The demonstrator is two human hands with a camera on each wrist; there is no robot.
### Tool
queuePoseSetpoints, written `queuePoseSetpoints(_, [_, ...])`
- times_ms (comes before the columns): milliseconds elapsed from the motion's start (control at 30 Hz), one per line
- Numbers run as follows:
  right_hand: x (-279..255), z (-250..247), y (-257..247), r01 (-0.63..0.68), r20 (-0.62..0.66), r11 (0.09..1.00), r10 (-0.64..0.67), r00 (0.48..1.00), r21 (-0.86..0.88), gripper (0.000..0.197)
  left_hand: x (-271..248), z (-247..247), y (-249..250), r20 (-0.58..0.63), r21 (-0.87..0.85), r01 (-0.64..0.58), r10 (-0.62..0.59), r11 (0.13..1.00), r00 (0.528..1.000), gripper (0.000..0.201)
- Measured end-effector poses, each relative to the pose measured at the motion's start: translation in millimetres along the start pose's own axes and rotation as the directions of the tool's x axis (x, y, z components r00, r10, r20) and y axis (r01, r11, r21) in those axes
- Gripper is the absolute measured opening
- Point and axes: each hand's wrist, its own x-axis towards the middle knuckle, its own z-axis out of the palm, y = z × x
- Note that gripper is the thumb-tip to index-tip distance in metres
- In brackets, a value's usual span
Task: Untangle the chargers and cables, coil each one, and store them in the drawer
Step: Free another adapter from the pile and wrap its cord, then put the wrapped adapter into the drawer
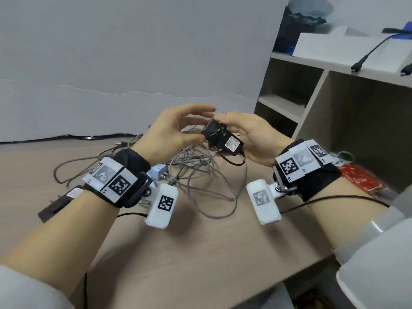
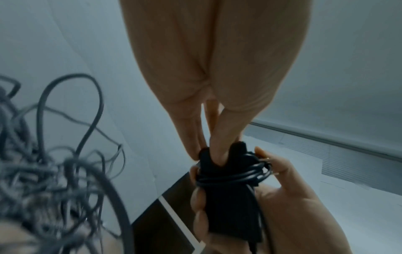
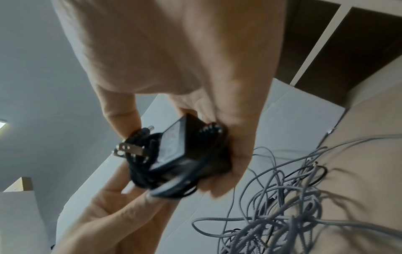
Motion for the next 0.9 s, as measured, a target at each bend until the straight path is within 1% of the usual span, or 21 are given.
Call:
queuePoseSetpoints(67, [-8,-11,5,0.067,-0.128,0.996,-0.074,0.989,-0.063,0.041,4,19,1,-0.067,-0.091,0.111,-0.117,0.99,0.991,0.05])
queuePoseSetpoints(100, [-13,-17,6,0.094,-0.197,0.987,-0.119,0.973,-0.132,0.049,5,31,5,-0.078,-0.202,0.182,-0.201,0.962,0.976,0.043])
queuePoseSetpoints(133, [-20,-23,8,0.109,-0.251,0.971,-0.162,0.954,-0.212,0.058,7,44,12,-0.045,-0.327,0.257,-0.286,0.909,0.957,0.035])
queuePoseSetpoints(167, [-28,-30,8,0.11,-0.282,0.95,-0.196,0.939,-0.293,0.064,9,57,21,0.023,-0.42,0.329,-0.353,0.846,0.935,0.03])
queuePoseSetpoints(200, [-38,-37,8,0.108,-0.286,0.925,-0.222,0.932,-0.365,0.067,12,71,31,0.092,-0.448,0.392,-0.394,0.804,0.914,0.031])
queuePoseSetpoints(233, [-50,-45,8,0.103,-0.274,0.896,-0.239,0.932,-0.433,0.067,14,85,39,0.145,-0.435,0.429,-0.408,0.792,0.901,0.035])
queuePoseSetpoints(267, [-62,-54,6,0.1,-0.252,0.865,-0.251,0.935,-0.491,0.065,17,99,46,0.179,-0.409,0.435,-0.397,0.802,0.9,0.037])
queuePoseSetpoints(333, [-91,-73,1,0.061,-0.222,0.805,-0.235,0.946,-0.59,0.059,21,130,56,0.212,-0.372,0.417,-0.361,0.83,0.908,0.032])
queuePoseSetpoints(400, [-123,-98,-3,-0.019,-0.227,0.749,-0.176,0.958,-0.663,0.05,25,163,62,0.251,-0.337,0.413,-0.342,0.846,0.906,0.024])
queuePoseSetpoints(433, [-140,-112,-4,-0.076,-0.248,0.719,-0.136,0.959,-0.69,0.049,26,182,65,0.286,-0.306,0.417,-0.336,0.856,0.898,0.02])
queuePoseSetpoints(500, [-176,-139,-3,-0.209,-0.305,0.634,-0.046,0.951,-0.745,0.054,25,223,76,0.369,-0.21,0.421,-0.328,0.882,0.87,0.018])
queuePoseSetpoints(567, [-208,-164,-2,-0.311,-0.356,0.525,0.016,0.934,-0.793,0.059,25,262,90,0.435,-0.11,0.406,-0.323,0.907,0.84,0.019])
queuePoseSetpoints(600, [-232,-182,-2,-0.361,-0.398,0.491,0.031,0.917,-0.793,0.06,25,293,101,0.479,-0.088,0.398,-0.311,0.913,0.821,0.02])
queuePoseSetpoints(633, [-245,-192,-3,-0.382,-0.415,0.482,0.04,0.909,-0.789,0.058,25,308,107,0.497,-0.086,0.397,-0.306,0.914,0.812,0.022])
queuePoseSetpoints(700, [-264,-208,-2,-0.41,-0.451,0.5,0.042,0.891,-0.763,0.05,26,331,112,0.525,-0.144,0.406,-0.278,0.902,0.804,0.028])
queuePoseSetpoints(767, [-291,-232,0,-0.456,-0.528,0.561,0.04,0.849,-0.691,0.044,30,363,119,0.572,-0.192,0.43,-0.255,0.882,0.78,0.036])
queuePoseSetpoints(833, [-314,-259,8,-0.473,-0.602,0.646,0.027,0.798,-0.599,0.046,34,392,125,0.612,-0.257,0.481,-0.244,0.838,0.752,0.041])
queuePoseSetpoints(867, [-324,-273,13,-0.48,-0.639,0.682,0.023,0.769,-0.552,0.047,36,405,128,0.622,-0.289,0.509,-0.244,0.811,0.744,0.041])
queuePoseSetpoints(900, [-331,-286,18,-0.487,-0.672,0.708,0.025,0.74,-0.511,0.047,39,418,128,0.614,-0.317,0.529,-0.255,0.787,0.747,0.041])
